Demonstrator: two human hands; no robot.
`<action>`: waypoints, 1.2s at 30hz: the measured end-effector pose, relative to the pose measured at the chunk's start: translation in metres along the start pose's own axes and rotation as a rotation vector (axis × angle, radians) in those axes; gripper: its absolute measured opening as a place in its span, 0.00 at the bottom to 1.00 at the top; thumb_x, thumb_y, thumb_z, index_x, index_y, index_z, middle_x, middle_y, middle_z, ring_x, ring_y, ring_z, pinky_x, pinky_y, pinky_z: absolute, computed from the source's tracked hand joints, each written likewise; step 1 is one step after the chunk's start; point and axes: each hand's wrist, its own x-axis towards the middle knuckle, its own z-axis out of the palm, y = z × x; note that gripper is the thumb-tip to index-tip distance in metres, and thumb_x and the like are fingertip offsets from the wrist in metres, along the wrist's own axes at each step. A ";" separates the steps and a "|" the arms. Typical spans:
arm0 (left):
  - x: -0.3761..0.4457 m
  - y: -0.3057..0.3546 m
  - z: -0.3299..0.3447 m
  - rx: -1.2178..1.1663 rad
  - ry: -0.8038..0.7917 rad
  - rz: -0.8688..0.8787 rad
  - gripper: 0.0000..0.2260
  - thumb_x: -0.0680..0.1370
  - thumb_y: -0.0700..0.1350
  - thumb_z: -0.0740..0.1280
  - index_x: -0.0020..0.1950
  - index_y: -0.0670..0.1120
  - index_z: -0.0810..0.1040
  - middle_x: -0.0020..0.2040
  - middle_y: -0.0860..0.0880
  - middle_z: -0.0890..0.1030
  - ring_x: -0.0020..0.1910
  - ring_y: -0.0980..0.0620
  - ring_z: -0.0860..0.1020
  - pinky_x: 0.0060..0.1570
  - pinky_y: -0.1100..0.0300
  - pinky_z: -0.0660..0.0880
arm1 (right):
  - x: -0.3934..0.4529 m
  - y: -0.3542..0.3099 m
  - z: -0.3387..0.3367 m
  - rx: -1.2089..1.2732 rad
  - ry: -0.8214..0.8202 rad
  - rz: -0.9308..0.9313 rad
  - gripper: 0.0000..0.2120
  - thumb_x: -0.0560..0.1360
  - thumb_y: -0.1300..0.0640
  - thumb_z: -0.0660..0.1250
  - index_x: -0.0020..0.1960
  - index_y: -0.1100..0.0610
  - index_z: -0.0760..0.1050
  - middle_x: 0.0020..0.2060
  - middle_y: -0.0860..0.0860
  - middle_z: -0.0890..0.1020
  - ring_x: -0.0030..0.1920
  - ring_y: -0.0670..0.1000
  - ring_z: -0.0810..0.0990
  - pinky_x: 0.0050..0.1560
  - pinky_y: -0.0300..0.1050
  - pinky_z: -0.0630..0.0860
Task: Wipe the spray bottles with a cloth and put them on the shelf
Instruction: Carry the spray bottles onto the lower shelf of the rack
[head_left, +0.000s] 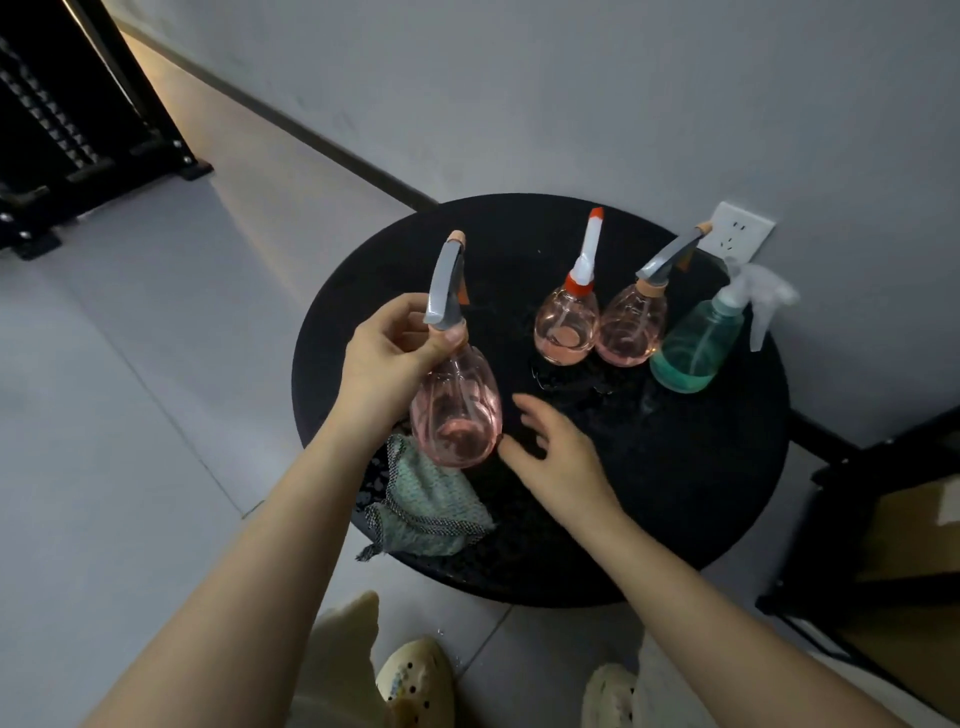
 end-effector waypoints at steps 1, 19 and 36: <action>-0.001 0.003 0.005 0.019 0.009 0.002 0.09 0.72 0.44 0.72 0.52 0.49 0.79 0.47 0.46 0.83 0.47 0.50 0.81 0.47 0.58 0.78 | -0.004 -0.003 -0.004 0.038 0.066 -0.037 0.30 0.71 0.48 0.69 0.70 0.50 0.65 0.67 0.47 0.70 0.65 0.43 0.69 0.65 0.44 0.69; -0.055 0.079 0.131 0.192 -0.295 0.182 0.22 0.67 0.59 0.72 0.58 0.56 0.75 0.51 0.61 0.80 0.51 0.67 0.77 0.53 0.65 0.75 | -0.075 -0.004 -0.106 -0.140 0.497 0.066 0.39 0.61 0.41 0.75 0.67 0.46 0.62 0.61 0.45 0.72 0.58 0.49 0.76 0.52 0.52 0.77; -0.129 0.156 0.251 0.587 -0.717 0.590 0.35 0.71 0.61 0.64 0.74 0.51 0.60 0.74 0.52 0.63 0.73 0.54 0.60 0.67 0.64 0.55 | -0.229 0.047 -0.267 -0.038 0.764 0.014 0.36 0.61 0.47 0.76 0.64 0.45 0.64 0.58 0.44 0.75 0.56 0.43 0.75 0.51 0.34 0.70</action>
